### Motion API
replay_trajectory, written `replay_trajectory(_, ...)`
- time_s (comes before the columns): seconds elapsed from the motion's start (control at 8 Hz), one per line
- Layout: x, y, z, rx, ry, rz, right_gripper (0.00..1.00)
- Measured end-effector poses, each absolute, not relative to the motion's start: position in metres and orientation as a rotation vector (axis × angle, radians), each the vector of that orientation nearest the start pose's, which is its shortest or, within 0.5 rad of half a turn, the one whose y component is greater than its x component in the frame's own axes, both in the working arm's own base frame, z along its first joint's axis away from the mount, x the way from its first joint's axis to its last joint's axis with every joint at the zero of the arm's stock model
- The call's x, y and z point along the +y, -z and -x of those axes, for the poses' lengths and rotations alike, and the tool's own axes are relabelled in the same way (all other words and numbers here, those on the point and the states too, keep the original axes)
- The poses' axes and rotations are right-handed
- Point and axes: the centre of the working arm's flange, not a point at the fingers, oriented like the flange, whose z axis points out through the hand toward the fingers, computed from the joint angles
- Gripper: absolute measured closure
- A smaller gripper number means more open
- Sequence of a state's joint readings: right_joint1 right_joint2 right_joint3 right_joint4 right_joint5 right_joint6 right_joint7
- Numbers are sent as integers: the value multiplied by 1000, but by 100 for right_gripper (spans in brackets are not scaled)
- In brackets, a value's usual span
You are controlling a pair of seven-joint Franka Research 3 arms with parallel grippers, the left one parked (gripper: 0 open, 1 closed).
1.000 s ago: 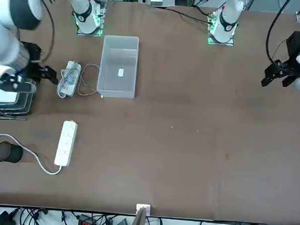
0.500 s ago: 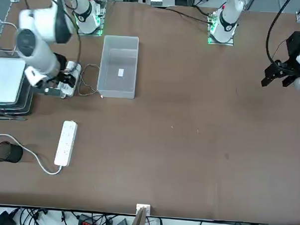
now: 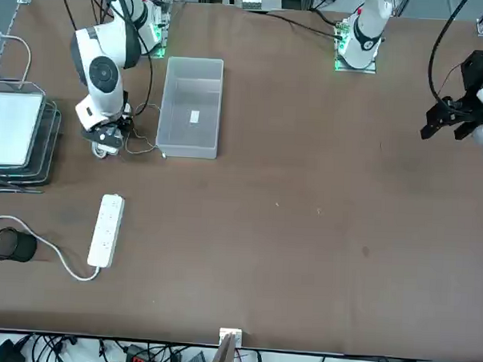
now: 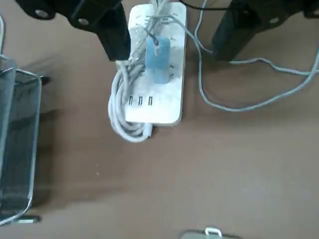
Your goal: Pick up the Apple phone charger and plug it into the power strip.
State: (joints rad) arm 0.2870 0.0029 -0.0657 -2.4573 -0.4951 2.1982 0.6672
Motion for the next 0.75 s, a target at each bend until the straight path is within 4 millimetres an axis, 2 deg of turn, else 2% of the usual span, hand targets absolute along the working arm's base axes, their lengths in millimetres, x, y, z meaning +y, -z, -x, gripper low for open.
replay_trajectory(0.38,65,-256,-428,227,-115,3520,3)
replay_trajectory(0.75,53,-246,-420,256,-125,3502,7)
